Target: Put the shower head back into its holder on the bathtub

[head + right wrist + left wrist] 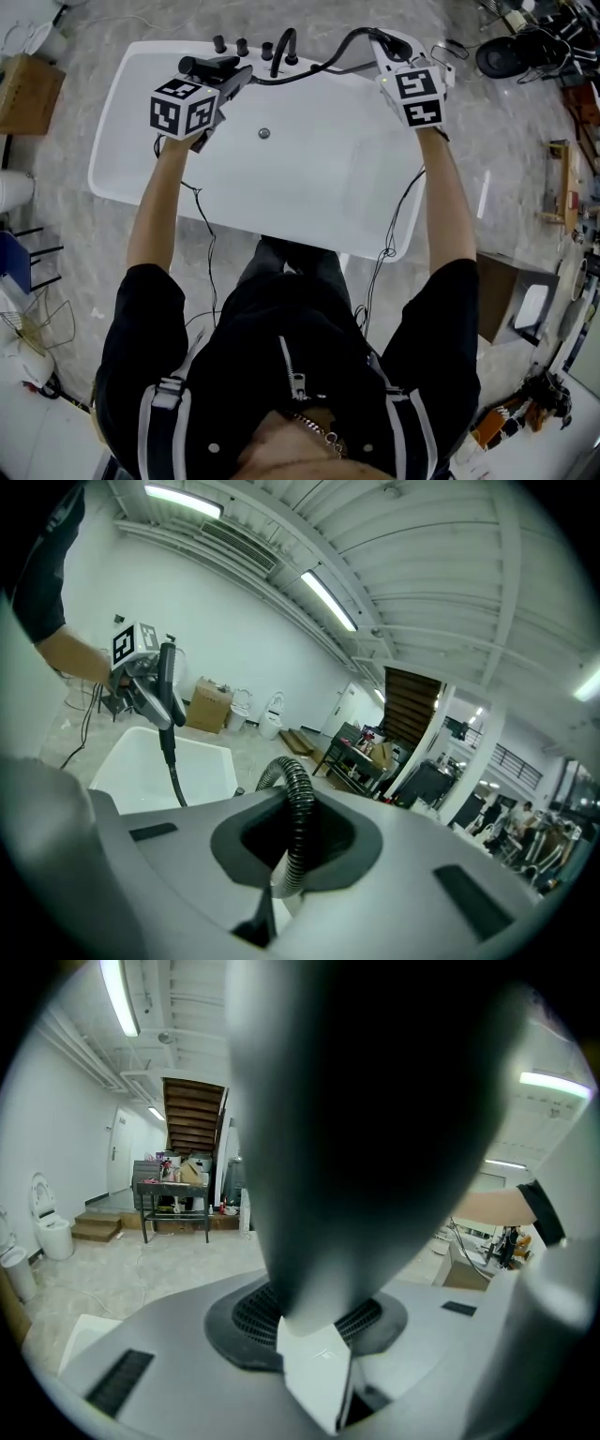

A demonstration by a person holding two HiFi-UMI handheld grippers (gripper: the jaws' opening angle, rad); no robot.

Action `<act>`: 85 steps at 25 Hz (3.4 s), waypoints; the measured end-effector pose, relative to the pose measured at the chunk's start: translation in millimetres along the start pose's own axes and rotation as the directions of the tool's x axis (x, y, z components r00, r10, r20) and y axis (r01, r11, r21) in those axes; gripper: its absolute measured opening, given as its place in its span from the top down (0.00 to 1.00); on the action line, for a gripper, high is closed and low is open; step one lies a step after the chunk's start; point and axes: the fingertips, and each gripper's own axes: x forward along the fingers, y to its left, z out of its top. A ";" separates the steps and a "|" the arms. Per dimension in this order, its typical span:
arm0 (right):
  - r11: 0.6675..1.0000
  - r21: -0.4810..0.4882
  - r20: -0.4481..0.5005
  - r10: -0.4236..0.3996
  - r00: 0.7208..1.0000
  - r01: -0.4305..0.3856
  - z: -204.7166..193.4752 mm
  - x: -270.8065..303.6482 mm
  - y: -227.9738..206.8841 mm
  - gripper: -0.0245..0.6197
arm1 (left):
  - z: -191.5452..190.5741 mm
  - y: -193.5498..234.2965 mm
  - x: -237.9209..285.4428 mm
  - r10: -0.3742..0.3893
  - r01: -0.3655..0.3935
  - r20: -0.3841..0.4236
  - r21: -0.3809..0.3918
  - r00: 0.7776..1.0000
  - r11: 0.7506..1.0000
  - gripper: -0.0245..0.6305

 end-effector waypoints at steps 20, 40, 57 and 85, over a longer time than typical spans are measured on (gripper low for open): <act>0.995 0.071 0.024 0.069 0.997 -0.071 -19.3 67.8 -3.3 0.95 | -19.3 6.2 25.4 0.041 -0.043 -0.053 -0.040 0.998 0.998 0.75; 0.998 -0.046 0.110 0.051 0.993 -0.046 45.4 74.4 -33.3 0.95 | -22.8 -3.9 44.9 0.012 -0.012 -0.086 0.004 0.996 1.000 0.75; 0.998 0.029 0.280 0.042 0.959 -0.052 83.6 108.0 -25.5 0.95 | -31.0 13.2 52.4 0.022 -0.026 -0.081 -0.038 0.996 0.999 0.75; 0.971 0.228 0.233 0.017 0.972 -0.072 32.8 151.6 1.7 0.95 | -51.7 26.2 44.2 0.032 -0.040 -0.085 -0.090 0.996 0.995 0.75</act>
